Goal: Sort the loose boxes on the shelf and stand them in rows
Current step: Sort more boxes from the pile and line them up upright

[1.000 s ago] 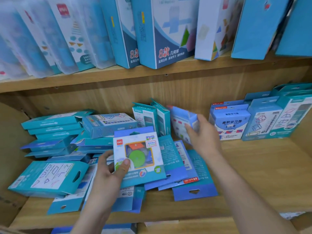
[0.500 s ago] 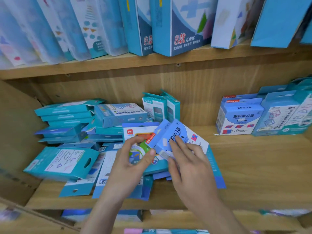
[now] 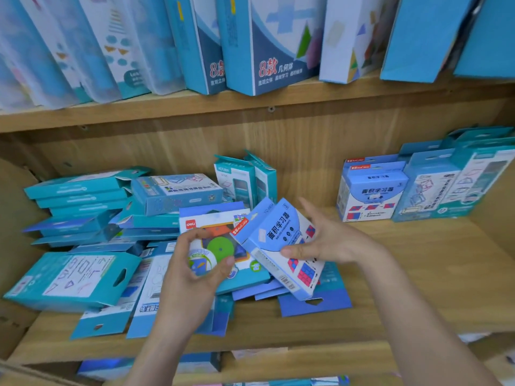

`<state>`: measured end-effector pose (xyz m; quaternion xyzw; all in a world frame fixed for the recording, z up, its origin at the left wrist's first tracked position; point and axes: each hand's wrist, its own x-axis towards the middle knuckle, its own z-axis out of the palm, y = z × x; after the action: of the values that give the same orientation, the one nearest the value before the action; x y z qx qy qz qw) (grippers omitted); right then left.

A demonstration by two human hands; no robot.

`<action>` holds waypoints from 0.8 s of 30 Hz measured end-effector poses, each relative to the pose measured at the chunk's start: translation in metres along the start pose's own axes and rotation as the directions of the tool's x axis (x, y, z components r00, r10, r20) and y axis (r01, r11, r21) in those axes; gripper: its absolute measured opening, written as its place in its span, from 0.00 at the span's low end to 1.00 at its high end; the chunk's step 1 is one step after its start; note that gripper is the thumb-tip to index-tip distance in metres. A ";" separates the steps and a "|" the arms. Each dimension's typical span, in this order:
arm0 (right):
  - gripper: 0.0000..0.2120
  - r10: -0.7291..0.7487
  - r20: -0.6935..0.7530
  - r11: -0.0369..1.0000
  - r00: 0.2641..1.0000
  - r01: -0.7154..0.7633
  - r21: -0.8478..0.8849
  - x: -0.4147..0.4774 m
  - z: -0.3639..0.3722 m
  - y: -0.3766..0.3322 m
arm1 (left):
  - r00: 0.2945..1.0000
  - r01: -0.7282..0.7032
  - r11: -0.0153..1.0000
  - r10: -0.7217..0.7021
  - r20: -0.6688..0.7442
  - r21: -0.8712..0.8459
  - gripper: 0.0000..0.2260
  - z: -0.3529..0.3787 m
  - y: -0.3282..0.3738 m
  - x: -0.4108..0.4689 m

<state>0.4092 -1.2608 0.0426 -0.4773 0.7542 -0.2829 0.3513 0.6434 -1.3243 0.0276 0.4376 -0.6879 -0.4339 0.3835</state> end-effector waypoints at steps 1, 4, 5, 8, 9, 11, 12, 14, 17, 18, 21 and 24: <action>0.58 -0.005 0.025 0.999 1.000 0.004 0.033 0.001 -0.001 0.000 | 1.000 -0.007 1.000 0.008 0.023 -0.006 0.20 -0.001 0.002 -0.001; 0.41 -0.096 -0.029 0.968 0.995 0.100 0.228 -0.002 0.006 0.006 | 0.997 -0.072 0.997 0.071 0.043 0.021 0.23 -0.003 0.009 -0.001; 0.32 -0.125 -0.063 0.945 0.990 0.138 0.296 -0.006 0.008 0.011 | 0.995 -0.094 0.995 0.093 0.039 0.028 0.22 -0.004 0.010 0.000; 0.14 -0.109 -0.200 0.869 0.974 0.191 0.456 -0.024 0.005 0.027 | 0.991 -0.114 0.993 0.113 0.074 0.006 0.19 -0.002 0.017 0.009; 0.11 -0.081 -0.250 0.831 0.965 0.204 0.517 -0.030 0.003 0.034 | 0.991 -0.083 0.996 0.084 0.102 -0.015 0.18 0.000 0.019 0.012; 0.10 0.015 -0.344 0.764 0.939 0.211 0.610 -0.039 0.000 0.050 | 0.983 -0.007 1.000 0.010 0.182 -0.013 0.17 0.006 0.020 0.019; 0.09 0.069 -0.388 0.749 0.919 0.210 0.629 -0.043 -0.001 0.058 | 0.977 0.000 1.000 -0.005 0.212 0.024 0.17 0.011 0.019 0.022; 0.09 0.145 -0.444 0.735 0.884 0.204 0.647 -0.049 -0.001 0.068 | 0.978 -0.036 0.983 -0.002 0.208 0.180 0.18 0.016 0.014 0.026; 0.08 0.234 -0.479 0.664 0.846 0.221 0.714 -0.056 0.000 0.075 | 0.984 -0.131 0.874 0.055 0.172 0.467 0.21 0.016 0.014 0.028; 0.08 0.259 -0.482 0.636 0.837 0.227 0.738 -0.059 -0.001 0.075 | 0.980 -0.159 0.847 0.074 0.183 0.507 0.21 0.016 0.013 0.028; 0.14 0.303 -0.476 0.566 0.826 0.246 0.787 -0.066 -0.002 0.078 | 0.959 -0.199 0.797 0.040 0.280 0.570 0.20 0.020 0.012 0.025; 0.13 0.300 -0.480 0.543 0.825 0.266 0.797 -0.071 -0.006 0.078 | 0.951 -0.269 0.713 0.093 0.294 0.648 0.17 0.025 0.007 0.023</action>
<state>0.3850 -1.1646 0.0051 -0.1353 0.5971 -0.7322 0.2984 0.6111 -1.3376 0.0288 0.4216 -0.8794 -0.1613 0.1514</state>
